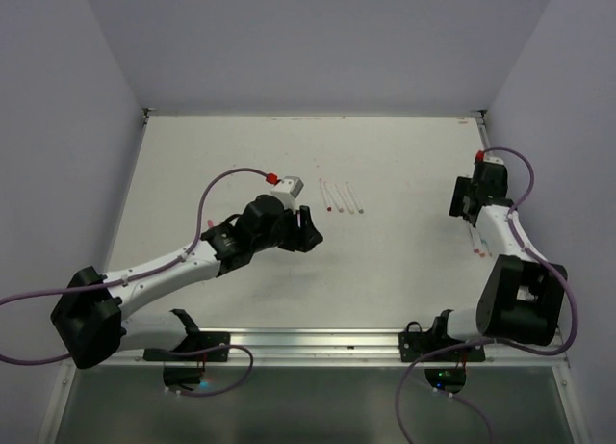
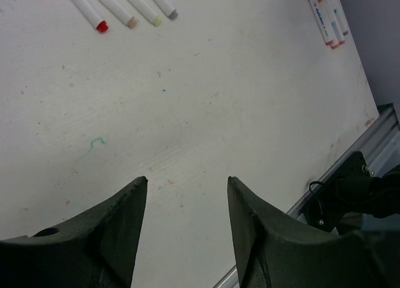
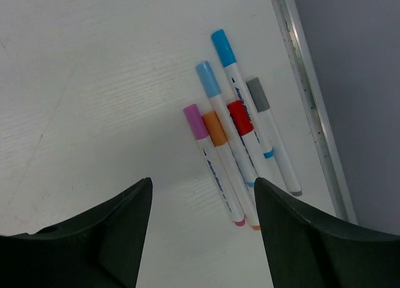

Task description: Open the pen caps

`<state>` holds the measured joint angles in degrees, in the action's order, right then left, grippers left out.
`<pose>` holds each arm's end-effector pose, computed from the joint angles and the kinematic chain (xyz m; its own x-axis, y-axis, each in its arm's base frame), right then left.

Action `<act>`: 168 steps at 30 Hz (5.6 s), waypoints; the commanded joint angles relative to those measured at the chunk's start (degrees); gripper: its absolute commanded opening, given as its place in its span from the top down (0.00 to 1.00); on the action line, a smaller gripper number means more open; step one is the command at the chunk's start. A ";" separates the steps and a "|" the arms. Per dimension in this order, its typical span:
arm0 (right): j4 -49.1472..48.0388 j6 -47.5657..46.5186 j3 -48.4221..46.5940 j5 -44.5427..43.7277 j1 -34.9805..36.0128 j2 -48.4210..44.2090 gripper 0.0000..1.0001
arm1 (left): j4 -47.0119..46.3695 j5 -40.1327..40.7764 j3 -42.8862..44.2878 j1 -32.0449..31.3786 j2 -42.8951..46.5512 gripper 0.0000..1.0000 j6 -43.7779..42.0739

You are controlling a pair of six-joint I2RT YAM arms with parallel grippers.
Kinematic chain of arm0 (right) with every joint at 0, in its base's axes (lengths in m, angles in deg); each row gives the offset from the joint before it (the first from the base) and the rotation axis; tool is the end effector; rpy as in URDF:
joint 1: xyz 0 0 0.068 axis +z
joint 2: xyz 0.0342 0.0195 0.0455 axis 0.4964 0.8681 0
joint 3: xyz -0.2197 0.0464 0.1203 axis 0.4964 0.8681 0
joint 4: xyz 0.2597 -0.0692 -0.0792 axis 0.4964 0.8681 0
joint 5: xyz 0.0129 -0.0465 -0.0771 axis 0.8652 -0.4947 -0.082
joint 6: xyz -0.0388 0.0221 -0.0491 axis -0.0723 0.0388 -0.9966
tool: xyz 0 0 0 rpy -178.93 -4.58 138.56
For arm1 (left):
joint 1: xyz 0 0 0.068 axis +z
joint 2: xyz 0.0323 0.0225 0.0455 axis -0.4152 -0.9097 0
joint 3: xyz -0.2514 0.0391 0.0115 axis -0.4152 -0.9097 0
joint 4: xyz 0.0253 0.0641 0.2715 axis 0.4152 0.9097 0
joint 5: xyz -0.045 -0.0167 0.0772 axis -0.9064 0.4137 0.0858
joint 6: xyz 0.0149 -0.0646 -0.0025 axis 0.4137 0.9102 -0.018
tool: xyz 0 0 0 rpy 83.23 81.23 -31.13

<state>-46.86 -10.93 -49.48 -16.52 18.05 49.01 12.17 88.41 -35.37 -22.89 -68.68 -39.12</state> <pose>0.3057 -0.0787 0.1851 -0.7156 0.1605 -0.6798 0.3933 0.8969 -0.2023 0.2123 -0.2318 0.2180 -0.7276 -0.1026 -0.6782 0.3788 0.7642 -0.5220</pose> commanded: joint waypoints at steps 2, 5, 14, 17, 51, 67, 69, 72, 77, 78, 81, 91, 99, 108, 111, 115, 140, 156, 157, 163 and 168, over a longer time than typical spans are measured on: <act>-2.41 -6.32 -4.11 9.42 -2.35 6.57 0.35 | -4.11 -3.22 -0.85 -0.31 3.51 0.43 -0.96; -0.82 -8.53 -5.79 12.15 -3.06 8.00 0.39 | -8.68 -4.80 -2.43 -0.39 5.19 0.42 -0.25; -1.96 -14.42 0.80 11.55 -3.85 7.21 0.46 | -8.33 -3.22 -2.60 -0.39 4.84 0.41 -1.66; -0.56 -14.60 -0.42 11.02 -4.47 8.79 0.49 | -8.42 -3.66 -2.69 -0.39 4.58 0.41 -1.57; 4.02 -12.25 -12.72 18.31 1.67 18.56 1.00 | -5.17 0.29 -0.85 -0.22 3.70 0.41 -1.40; 0.38 15.45 -10.22 34.20 28.49 2.31 1.00 | 2.65 -11.57 9.78 11.28 -1.05 0.42 0.36; -7.62 19.22 -5.98 40.08 29.89 -2.51 1.00 | 2.65 -11.48 11.10 11.82 -1.66 0.42 -0.25; -12.76 22.39 -0.35 42.39 32.09 -5.34 1.00 | 2.13 -11.75 12.07 12.09 -2.45 0.43 0.53; -17.16 23.20 0.37 46.97 36.91 -4.48 1.00 | -2.52 -16.05 12.16 12.00 -5.26 0.45 3.78; -17.51 23.80 0.19 47.23 37.54 -4.30 1.00 | -3.14 -16.75 12.07 12.09 -6.22 0.45 4.66; -19.97 25.04 -0.69 48.02 39.56 -3.77 1.00 | -6.75 -19.30 11.46 12.00 -7.37 0.47 5.81; -22.08 26.18 -2.19 48.46 42.02 -2.89 1.00 | -7.28 -18.78 11.46 12.00 -8.26 0.47 6.34; -24.28 27.68 -1.48 48.46 42.64 -3.86 1.00 | -7.19 -17.99 11.46 12.00 -9.05 0.48 6.43; -23.23 27.42 -2.27 48.02 43.79 -3.95 1.00 | -6.66 -16.15 11.81 12.09 -9.05 0.53 6.78; -23.23 27.41 -2.01 47.85 44.22 -4.30 1.00 | -6.66 -15.79 11.98 12.17 -8.87 0.66 6.78; -24.63 28.12 -1.74 48.37 44.57 -4.65 1.00 | -7.19 -16.49 11.81 12.17 -8.70 1.00 6.87; -19.75 23.65 -3.05 32.53 50.62 -1.83 1.00 | -1.67 -13.98 16.46 13.41 -8.43 1.00 5.04; -4.61 10.79 -11.41 -14.92 68.14 4.49 1.00 | 8.53 -4.82 20.60 14.46 -15.02 1.00 -3.41; -3.03 11.06 -11.85 -13.86 67.00 4.49 1.00 | 9.24 -3.41 20.34 14.81 -15.02 1.00 -4.03; 0.23 11.34 -11.49 -0.50 51.54 1.68 1.00 | 11.09 -0.86 14.89 17.35 -16.07 1.00 -4.82; 3.93 6.25 -15.27 0.56 43.62 4.66 1.00 | 12.76 0.29 13.39 17.80 -19.76 1.00 -4.92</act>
<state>-45.59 -0.99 -60.89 -19.25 63.26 53.10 23.39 86.49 -21.07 -5.47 -86.34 -42.77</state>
